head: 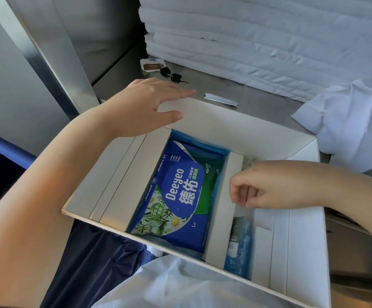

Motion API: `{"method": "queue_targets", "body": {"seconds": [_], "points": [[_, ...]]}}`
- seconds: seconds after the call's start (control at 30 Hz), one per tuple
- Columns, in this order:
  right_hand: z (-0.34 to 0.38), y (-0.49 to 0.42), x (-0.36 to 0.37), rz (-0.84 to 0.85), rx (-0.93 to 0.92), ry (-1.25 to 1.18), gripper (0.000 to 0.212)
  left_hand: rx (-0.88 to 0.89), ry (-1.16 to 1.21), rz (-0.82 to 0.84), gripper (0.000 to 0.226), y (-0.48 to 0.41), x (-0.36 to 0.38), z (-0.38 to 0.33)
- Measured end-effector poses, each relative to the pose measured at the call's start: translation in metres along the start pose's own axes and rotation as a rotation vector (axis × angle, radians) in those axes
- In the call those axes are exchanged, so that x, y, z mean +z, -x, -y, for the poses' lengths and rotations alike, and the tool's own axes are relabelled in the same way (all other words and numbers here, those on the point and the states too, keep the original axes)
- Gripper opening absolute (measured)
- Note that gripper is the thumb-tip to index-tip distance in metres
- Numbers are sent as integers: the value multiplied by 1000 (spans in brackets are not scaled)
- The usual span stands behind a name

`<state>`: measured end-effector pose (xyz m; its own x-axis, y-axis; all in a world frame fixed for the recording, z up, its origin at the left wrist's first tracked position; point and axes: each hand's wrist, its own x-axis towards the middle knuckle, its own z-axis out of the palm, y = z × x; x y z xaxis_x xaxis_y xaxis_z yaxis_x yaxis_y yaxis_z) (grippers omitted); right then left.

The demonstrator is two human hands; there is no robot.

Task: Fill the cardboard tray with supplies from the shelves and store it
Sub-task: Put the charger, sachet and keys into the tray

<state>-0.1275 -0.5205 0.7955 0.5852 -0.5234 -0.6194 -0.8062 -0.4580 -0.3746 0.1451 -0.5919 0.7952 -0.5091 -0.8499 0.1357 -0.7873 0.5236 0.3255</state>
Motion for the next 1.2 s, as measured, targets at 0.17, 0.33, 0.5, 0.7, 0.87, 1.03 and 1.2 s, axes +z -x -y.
{"method": "queue_targets", "body": {"seconds": [0.17, 0.33, 0.5, 0.7, 0.87, 1.03, 1.2], "points": [[0, -1, 0, 114, -10, -115, 25, 0, -3, 9, 51, -1, 0, 0], [-1, -2, -1, 165, -21, -179, 32, 1, -3, 18, 52, 0, 0, 1], [-4, -3, 1, 160, -9, -140, 32, 8, -4, 2, 51, -1, 1, 1], [0, -1, 0, 201, -19, -102, 32, 13, -13, 5, 52, -2, 1, 1], [3, 0, -3, 261, -44, -77, 37, 9, -15, 4, 51, -1, 1, 2], [6, 0, -3, 320, -56, -55, 37, 5, -11, 10, 52, -1, 0, 1], [10, 1, -5, 348, -58, -29, 37, 9, -13, 4, 51, 0, 0, 0]]}}
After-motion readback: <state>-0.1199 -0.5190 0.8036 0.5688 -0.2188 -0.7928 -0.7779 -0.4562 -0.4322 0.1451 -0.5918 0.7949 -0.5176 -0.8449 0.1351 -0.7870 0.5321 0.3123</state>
